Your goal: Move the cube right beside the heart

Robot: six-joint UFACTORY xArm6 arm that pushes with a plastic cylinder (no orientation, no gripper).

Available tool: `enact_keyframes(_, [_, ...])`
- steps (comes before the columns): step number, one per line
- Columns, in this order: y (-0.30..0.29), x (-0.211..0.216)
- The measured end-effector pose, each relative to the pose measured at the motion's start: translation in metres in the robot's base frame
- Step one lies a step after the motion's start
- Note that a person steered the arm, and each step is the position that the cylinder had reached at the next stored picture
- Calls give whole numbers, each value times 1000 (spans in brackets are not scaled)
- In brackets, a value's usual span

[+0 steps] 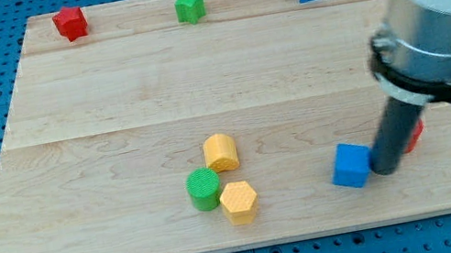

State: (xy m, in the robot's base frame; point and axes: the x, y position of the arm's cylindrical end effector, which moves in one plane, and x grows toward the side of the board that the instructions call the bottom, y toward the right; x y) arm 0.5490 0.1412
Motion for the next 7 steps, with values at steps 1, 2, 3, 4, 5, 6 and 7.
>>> enact_keyframes(1, [-41,-51])
enact_keyframes(2, [-5,-3])
enact_keyframes(3, [-6,35])
enact_keyframes(4, [-40,8])
enact_keyframes(5, [-67,-34])
enact_keyframes(6, [-55,-27])
enact_keyframes(7, [-79,-20])
